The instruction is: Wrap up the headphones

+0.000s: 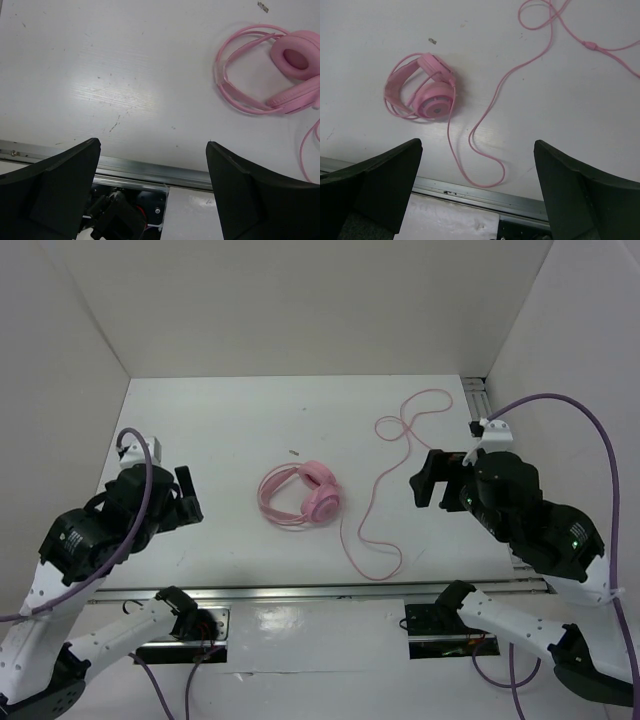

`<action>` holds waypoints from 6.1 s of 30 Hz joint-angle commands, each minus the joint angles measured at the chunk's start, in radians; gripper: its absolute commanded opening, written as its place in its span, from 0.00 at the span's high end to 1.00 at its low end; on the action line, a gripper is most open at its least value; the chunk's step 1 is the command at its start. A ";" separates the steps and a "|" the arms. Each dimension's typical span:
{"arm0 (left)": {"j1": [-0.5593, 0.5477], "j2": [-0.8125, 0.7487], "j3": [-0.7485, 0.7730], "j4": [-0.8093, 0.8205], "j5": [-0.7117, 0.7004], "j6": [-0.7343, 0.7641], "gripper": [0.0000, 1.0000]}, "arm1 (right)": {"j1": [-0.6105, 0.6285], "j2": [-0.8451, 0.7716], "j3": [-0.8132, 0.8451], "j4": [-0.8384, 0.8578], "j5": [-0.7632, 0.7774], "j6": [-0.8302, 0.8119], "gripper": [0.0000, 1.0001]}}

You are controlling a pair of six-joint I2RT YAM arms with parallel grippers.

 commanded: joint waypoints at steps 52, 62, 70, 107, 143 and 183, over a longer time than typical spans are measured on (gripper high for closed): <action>0.028 0.478 -0.084 0.316 -0.031 -0.213 1.00 | 0.007 -0.157 -0.496 0.750 -0.586 -0.154 0.00; 0.078 0.436 0.478 0.001 -0.053 0.019 1.00 | 0.016 -0.066 -0.806 1.338 -0.750 -0.167 0.03; 0.167 0.450 0.620 -0.060 -0.009 0.077 1.00 | 0.036 0.227 -0.817 1.644 -0.913 -0.101 0.06; 0.315 0.468 0.613 -0.051 -0.111 0.033 1.00 | 0.350 0.477 -0.826 1.713 -0.277 -0.104 0.88; -0.379 0.572 0.126 0.044 -0.501 -0.226 1.00 | 0.774 0.222 -0.424 1.058 0.020 -0.596 0.78; 0.204 0.631 0.910 0.035 -0.110 -0.005 1.00 | 0.137 0.411 -0.665 1.550 -0.570 -0.269 1.00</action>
